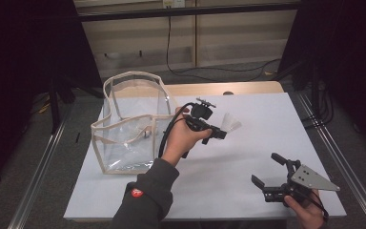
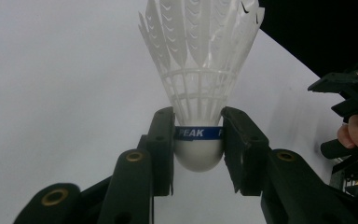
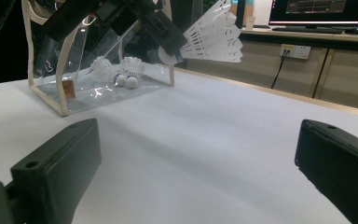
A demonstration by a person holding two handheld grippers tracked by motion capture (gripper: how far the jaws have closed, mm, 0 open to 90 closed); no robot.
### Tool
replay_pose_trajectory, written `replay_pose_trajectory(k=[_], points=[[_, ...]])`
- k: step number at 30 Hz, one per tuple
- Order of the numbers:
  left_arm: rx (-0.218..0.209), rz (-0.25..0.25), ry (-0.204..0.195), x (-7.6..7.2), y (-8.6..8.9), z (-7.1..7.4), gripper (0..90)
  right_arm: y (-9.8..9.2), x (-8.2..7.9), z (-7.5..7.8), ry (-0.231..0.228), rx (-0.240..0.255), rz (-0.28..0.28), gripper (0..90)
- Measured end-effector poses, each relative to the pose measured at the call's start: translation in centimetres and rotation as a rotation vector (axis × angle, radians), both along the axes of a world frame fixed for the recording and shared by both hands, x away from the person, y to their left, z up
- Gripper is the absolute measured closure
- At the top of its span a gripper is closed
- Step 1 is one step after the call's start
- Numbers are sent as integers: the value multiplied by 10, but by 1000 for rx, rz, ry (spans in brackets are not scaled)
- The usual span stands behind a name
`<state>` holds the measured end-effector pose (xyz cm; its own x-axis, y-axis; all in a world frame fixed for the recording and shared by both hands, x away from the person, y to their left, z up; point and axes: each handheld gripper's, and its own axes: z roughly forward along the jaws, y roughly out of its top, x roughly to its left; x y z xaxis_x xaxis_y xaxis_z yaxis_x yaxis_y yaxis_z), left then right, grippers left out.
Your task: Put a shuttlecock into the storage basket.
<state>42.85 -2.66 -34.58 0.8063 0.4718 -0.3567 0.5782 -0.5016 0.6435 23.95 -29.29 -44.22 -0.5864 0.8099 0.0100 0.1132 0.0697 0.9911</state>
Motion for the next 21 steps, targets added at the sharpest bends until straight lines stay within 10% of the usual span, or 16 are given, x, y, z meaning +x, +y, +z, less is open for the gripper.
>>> replay_pose_trajectory(k=[21], points=[[17,-6,1,0,10,15,655,0,0,0,0,-2,0,1]])
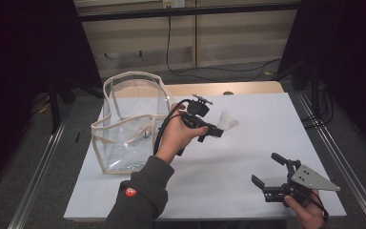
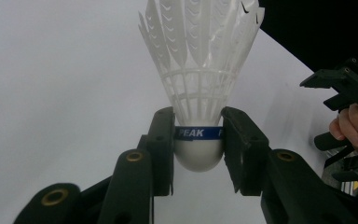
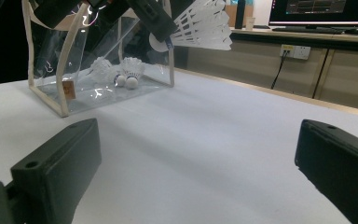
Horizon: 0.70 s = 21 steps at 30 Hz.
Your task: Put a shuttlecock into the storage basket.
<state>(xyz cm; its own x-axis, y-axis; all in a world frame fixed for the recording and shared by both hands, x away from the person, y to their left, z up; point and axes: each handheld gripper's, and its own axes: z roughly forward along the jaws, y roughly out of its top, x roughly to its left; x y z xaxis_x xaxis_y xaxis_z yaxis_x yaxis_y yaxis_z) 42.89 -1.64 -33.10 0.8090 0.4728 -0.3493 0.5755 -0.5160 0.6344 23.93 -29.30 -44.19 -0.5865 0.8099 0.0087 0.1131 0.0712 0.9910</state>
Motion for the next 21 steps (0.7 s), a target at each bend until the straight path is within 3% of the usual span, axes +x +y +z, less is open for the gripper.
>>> replay_pose_trajectory(k=[21], points=[[17,15,-3,3,11,11,655,0,1,0,-4,-1,1,1]])
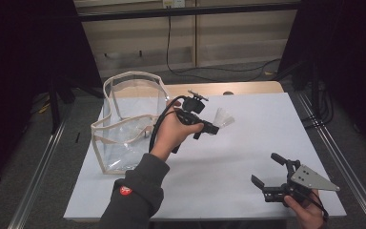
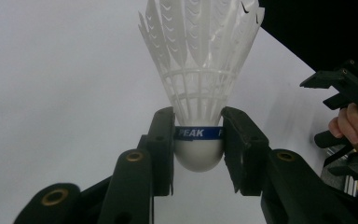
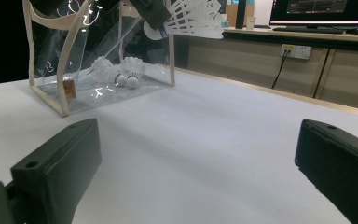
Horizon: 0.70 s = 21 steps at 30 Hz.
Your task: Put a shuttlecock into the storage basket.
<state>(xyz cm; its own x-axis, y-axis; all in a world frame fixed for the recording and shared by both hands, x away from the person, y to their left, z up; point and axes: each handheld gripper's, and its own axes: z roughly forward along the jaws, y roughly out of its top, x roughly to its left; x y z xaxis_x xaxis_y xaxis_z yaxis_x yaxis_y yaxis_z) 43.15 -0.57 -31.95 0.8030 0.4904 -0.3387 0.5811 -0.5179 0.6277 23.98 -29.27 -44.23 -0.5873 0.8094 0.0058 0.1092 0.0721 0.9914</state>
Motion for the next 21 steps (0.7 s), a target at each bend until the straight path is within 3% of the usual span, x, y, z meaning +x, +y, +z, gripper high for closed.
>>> replay_pose_trajectory(k=[21], points=[[-8,7,-6,2,8,17,655,1,0,0,0,0,3,1]])
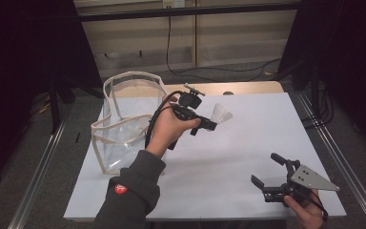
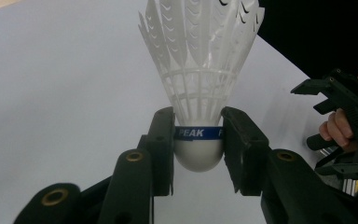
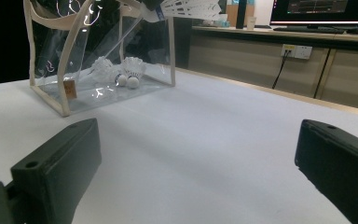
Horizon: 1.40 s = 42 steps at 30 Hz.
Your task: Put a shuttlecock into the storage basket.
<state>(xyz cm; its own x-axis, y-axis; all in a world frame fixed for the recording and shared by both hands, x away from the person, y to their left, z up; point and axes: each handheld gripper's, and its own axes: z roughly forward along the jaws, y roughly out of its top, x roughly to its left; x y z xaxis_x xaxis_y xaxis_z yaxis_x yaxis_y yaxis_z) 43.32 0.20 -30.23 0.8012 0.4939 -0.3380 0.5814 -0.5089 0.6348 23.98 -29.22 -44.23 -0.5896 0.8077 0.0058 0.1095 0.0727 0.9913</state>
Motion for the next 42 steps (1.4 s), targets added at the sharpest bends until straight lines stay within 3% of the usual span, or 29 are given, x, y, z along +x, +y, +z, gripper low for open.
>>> replay_pose_trajectory(k=[42], points=[[7,30,-6,3,19,19,655,0,0,0,2,0,-1,1]])
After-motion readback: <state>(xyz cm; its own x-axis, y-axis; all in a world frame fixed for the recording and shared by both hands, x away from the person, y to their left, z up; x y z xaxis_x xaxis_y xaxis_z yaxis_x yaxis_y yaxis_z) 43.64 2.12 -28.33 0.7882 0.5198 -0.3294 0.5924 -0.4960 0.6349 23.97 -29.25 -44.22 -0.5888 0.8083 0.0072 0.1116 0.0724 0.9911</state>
